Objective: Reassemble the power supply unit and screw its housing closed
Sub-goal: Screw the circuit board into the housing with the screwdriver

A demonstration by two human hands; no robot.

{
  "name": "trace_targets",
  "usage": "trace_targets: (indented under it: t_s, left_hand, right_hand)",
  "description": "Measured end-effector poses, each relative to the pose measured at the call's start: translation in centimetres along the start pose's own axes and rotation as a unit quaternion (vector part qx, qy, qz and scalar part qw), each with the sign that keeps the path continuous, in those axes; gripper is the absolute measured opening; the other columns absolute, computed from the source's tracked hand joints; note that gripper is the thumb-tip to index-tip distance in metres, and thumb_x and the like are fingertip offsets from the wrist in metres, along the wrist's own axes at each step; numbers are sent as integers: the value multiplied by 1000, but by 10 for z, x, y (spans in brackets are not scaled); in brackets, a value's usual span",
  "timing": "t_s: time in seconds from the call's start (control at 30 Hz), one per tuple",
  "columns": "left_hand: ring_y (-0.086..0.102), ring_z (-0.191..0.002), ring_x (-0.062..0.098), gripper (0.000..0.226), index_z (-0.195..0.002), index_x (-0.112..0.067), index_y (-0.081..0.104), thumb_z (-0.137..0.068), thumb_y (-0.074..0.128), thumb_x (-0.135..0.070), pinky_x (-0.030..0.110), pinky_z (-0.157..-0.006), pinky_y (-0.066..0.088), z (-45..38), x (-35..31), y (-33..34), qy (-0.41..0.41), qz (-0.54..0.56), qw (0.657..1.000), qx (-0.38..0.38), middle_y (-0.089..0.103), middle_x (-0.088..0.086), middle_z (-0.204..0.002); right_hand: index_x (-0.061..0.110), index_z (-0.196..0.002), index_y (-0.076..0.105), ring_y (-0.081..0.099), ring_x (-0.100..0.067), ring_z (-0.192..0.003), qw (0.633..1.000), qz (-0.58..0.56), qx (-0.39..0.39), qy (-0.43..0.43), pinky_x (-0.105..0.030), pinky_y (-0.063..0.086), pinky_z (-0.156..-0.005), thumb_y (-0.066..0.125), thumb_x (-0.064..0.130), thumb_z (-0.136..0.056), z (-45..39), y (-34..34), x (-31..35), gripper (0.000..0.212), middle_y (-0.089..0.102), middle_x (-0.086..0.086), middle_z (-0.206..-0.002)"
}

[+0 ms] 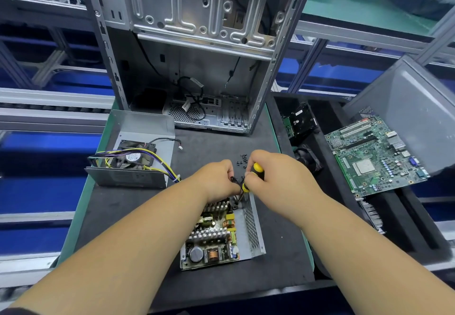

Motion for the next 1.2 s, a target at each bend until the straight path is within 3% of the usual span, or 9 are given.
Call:
trace_targets:
  t_s: [0.5, 1.2]
  left_hand:
    - [56, -83, 21, 29, -90, -23, 47, -78, 70, -34, 37, -75, 49, -2, 1, 1, 3, -9, 1000, 5, 63, 3, -95]
    - [59, -94, 23, 29, -97, -20, 50, -78, 69, -30, 41, -83, 50, 0, -1, 0, -5, -10, 1000, 12, 63, 3, -100]
  right_hand:
    - [27, -87, 52, 53, -18, -71, 1000, -6, 19, 9, -33, 46, -60, 52, 36, -89, -2, 6, -1, 9, 58, 2, -73]
    - [30, -87, 52, 52, -15, -72, 999, -2, 45, -15, -31, 41, -58, 53, 34, -87, 1, 2, 4, 5, 58, 4, -77]
Point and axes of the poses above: each hand's wrist, its own z-axis away from the middle knuckle, its own y-axis out of the palm, x = y × z, the point moved 1 cm from there along -z, towards the middle knuckle
